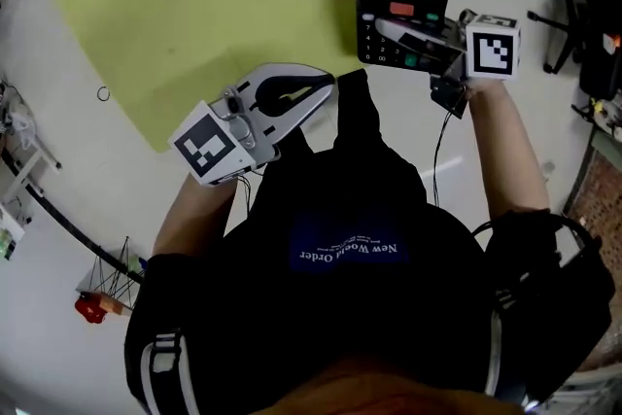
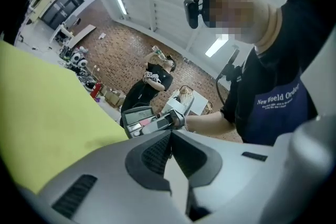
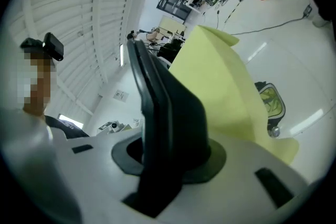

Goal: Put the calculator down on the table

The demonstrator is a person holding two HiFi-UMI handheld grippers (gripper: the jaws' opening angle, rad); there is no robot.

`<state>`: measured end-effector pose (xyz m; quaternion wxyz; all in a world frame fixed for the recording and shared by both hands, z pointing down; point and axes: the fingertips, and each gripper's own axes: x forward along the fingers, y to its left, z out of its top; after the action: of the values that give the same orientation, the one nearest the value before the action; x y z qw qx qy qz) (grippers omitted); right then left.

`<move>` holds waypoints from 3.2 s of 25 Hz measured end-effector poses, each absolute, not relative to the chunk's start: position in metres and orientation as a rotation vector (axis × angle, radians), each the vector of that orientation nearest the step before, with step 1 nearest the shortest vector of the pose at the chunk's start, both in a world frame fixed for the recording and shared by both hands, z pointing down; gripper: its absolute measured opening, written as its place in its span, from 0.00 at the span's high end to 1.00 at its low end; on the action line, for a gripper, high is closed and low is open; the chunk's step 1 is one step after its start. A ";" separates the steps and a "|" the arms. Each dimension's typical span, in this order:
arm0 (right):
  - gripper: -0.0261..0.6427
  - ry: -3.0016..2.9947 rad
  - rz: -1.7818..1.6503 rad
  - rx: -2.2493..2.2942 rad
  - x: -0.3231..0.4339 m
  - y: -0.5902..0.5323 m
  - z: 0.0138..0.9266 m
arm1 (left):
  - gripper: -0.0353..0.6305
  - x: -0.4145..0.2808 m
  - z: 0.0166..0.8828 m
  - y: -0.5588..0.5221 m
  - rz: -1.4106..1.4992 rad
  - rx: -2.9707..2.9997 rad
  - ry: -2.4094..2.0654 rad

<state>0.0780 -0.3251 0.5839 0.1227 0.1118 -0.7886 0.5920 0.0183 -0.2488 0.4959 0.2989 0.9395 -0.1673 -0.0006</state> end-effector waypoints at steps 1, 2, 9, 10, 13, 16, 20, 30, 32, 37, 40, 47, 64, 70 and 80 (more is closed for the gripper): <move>0.80 -2.304 1.725 0.302 0.078 -0.324 0.585 | 0.94 0.027 0.496 -0.247 -0.014 2.482 -0.433; 0.80 -2.306 1.714 0.277 0.077 -0.323 0.586 | 0.94 0.034 0.495 -0.245 -0.027 2.474 -0.426; 0.80 -2.217 1.385 0.241 0.066 -0.313 0.615 | 0.94 0.038 0.496 -0.238 0.003 2.502 -0.443; 0.80 -2.202 1.369 0.255 0.068 -0.313 0.619 | 0.94 0.037 0.498 -0.235 0.016 2.508 -0.441; 0.74 -2.169 1.278 0.315 0.078 -0.314 0.631 | 0.94 0.033 0.508 -0.226 0.037 2.499 -0.442; 0.70 -2.154 1.134 0.376 0.090 -0.317 0.633 | 0.94 0.032 0.515 -0.223 0.049 2.484 -0.457; 0.58 -2.118 0.964 0.503 0.109 -0.327 0.634 | 0.94 0.030 0.517 -0.222 0.035 2.467 -0.469; 0.46 -2.126 0.899 0.633 0.128 -0.342 0.649 | 0.94 0.028 0.522 -0.217 0.019 2.448 -0.488; 0.43 -2.134 0.869 0.642 0.130 -0.343 0.653 | 0.94 0.027 0.524 -0.215 0.013 2.445 -0.493; 0.38 -2.149 0.762 0.655 0.130 -0.355 0.653 | 0.94 0.028 0.525 -0.216 0.035 2.457 -0.495; 0.37 -2.150 0.744 0.651 0.128 -0.360 0.653 | 0.94 0.029 0.525 -0.217 0.030 2.454 -0.501; 0.29 -2.109 0.836 0.613 0.145 -0.361 0.660 | 0.94 0.024 0.523 -0.213 0.050 2.449 -0.523; 0.30 -2.438 0.791 0.781 0.117 -0.351 0.446 | 0.94 -0.056 0.396 -0.200 -0.123 2.455 -0.746; 0.53 -2.625 0.652 0.650 0.059 -0.319 0.316 | 0.94 -0.111 0.289 -0.185 -0.241 2.484 -0.894; 0.98 -2.946 0.256 0.396 0.012 -0.283 0.179 | 0.94 -0.163 0.174 -0.173 -0.349 2.595 -1.215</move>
<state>0.0124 -0.2831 0.1795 0.0788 0.1323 -0.9844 0.0855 -0.1630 -0.1725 0.1739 0.1273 0.8917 -0.4174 -0.1199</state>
